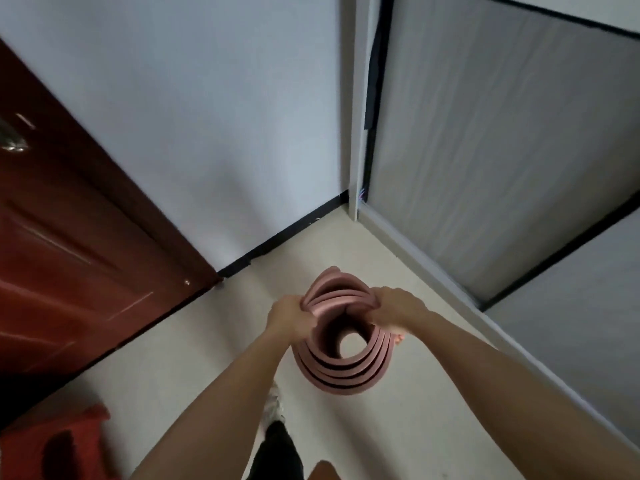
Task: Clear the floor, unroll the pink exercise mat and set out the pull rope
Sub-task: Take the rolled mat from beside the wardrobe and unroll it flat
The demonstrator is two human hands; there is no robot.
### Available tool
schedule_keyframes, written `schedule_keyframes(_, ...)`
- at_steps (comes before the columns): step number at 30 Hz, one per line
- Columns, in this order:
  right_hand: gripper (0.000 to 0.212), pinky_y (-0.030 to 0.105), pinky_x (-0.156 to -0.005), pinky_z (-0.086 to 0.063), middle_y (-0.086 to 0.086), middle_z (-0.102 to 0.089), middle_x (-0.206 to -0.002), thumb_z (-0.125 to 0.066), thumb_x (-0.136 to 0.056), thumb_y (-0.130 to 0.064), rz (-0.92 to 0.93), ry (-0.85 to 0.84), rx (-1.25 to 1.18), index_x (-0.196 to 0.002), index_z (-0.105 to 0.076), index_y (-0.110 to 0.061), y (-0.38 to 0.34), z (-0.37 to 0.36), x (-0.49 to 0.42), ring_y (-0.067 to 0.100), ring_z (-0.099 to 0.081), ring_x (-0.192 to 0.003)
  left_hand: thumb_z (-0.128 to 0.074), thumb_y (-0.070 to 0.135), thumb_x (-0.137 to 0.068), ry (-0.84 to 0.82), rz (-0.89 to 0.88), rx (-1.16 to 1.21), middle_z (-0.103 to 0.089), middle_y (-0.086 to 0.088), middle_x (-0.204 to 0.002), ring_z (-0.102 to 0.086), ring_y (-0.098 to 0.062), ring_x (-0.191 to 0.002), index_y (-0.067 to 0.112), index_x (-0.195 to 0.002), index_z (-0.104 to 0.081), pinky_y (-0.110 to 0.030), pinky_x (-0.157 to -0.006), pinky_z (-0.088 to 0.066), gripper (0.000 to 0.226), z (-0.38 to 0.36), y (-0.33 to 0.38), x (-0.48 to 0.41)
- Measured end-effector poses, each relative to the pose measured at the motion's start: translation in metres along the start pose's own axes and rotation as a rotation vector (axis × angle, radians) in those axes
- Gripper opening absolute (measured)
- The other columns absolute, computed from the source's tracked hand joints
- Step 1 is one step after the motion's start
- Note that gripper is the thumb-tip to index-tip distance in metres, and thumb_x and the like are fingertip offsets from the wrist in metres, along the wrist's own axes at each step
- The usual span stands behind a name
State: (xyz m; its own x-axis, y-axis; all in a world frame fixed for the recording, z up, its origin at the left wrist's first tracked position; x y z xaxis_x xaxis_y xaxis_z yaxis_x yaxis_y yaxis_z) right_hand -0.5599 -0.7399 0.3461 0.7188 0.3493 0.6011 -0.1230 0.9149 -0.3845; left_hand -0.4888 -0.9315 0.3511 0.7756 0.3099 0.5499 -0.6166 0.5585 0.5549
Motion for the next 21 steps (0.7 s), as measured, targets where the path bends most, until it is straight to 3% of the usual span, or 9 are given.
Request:
schedule_keyframes(2,0.029,0.031,-0.070,-0.048,-0.007,-0.063,-0.083,-0.045,-0.085,-0.048,-0.066,0.052,-0.007,-0.108,-0.054,-0.032,-0.018,-0.007,-0.030,0.021,-0.063,-0.081,-0.056,0.009,-0.074,-0.036,-0.039,-0.043,-0.062,0.001,-0.073,-0.061,-0.026,-0.077,0.024,-0.084,-0.063,-0.028,-0.063,-0.045,0.019,0.020,-0.008,-0.042)
schedule_keyframes(6,0.033,0.033,-0.075,-0.048,0.000,-0.069,-0.100,-0.044,-0.088,-0.040,-0.204,0.164,-0.065,-0.121,-0.048,-0.041,-0.046,-0.018,-0.077,0.027,-0.065,-0.095,-0.048,0.021,-0.082,-0.068,-0.095,-0.057,-0.067,0.003,-0.088,-0.064,-0.026,-0.085,0.040,-0.103,-0.060,-0.031,-0.070,-0.052,0.031,0.052,-0.013,-0.116)
schedule_keyframes(9,0.047,0.034,-0.075,-0.044,0.006,-0.068,-0.105,-0.043,-0.091,-0.036,-0.268,0.240,-0.092,-0.137,-0.035,-0.044,-0.062,-0.028,-0.101,0.033,-0.063,-0.100,-0.047,0.026,-0.083,-0.076,-0.171,-0.023,-0.068,0.010,-0.092,-0.063,-0.022,-0.090,0.048,-0.107,-0.060,-0.031,-0.079,-0.051,0.035,0.066,-0.014,-0.158)
schedule_keyframes(11,0.058,0.035,-0.075,-0.043,0.010,-0.068,-0.108,-0.043,-0.093,-0.035,-0.292,0.276,-0.076,-0.147,-0.023,-0.042,-0.072,-0.032,-0.118,0.034,-0.063,-0.102,-0.047,0.024,-0.083,-0.058,-0.229,-0.009,-0.068,0.014,-0.093,-0.060,-0.017,-0.089,0.052,-0.111,-0.057,-0.027,-0.077,-0.045,0.040,0.073,-0.018,-0.180)
schedule_keyframes(16,0.070,0.037,-0.075,-0.044,0.011,-0.069,-0.106,-0.041,-0.096,-0.033,-0.333,0.345,0.043,-0.154,-0.003,-0.038,-0.086,-0.056,-0.167,0.034,-0.064,-0.096,-0.047,0.002,-0.076,0.002,-0.324,0.166,-0.070,0.027,-0.086,-0.063,-0.005,-0.087,0.046,-0.112,-0.062,-0.009,-0.072,-0.042,0.058,0.071,-0.049,-0.234)
schedule_keyframes(19,0.085,0.035,-0.066,-0.041,0.008,-0.072,-0.095,-0.043,-0.093,-0.021,-0.333,0.397,0.073,-0.149,0.016,-0.045,-0.087,-0.107,-0.194,0.032,-0.067,-0.084,-0.058,-0.009,-0.078,-0.012,-0.328,0.346,-0.071,0.021,-0.105,-0.065,0.001,-0.098,0.031,-0.123,-0.065,-0.007,-0.084,-0.046,0.060,0.049,-0.100,-0.263)
schedule_keyframes(21,0.094,0.034,-0.064,-0.040,0.007,-0.073,-0.090,-0.045,-0.089,-0.016,-0.319,0.407,0.089,-0.146,0.024,-0.046,-0.085,-0.151,-0.216,0.031,-0.069,-0.078,-0.064,-0.009,-0.080,-0.046,-0.324,0.473,-0.071,0.018,-0.111,-0.064,0.004,-0.104,0.030,-0.123,-0.063,-0.004,-0.089,-0.045,0.059,0.028,-0.143,-0.284)
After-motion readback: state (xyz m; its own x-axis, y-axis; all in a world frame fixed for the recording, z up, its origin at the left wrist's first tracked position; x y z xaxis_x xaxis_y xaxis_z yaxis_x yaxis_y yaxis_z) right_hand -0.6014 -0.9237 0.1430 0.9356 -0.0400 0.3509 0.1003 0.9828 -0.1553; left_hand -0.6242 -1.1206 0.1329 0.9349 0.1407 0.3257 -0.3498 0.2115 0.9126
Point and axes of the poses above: each hand's wrist, its own x-axis away from the middle knuckle, its own z-axis out of the back of the hand, y = z × x, the point moved 4 cm from there along -x, towards the middle knuckle
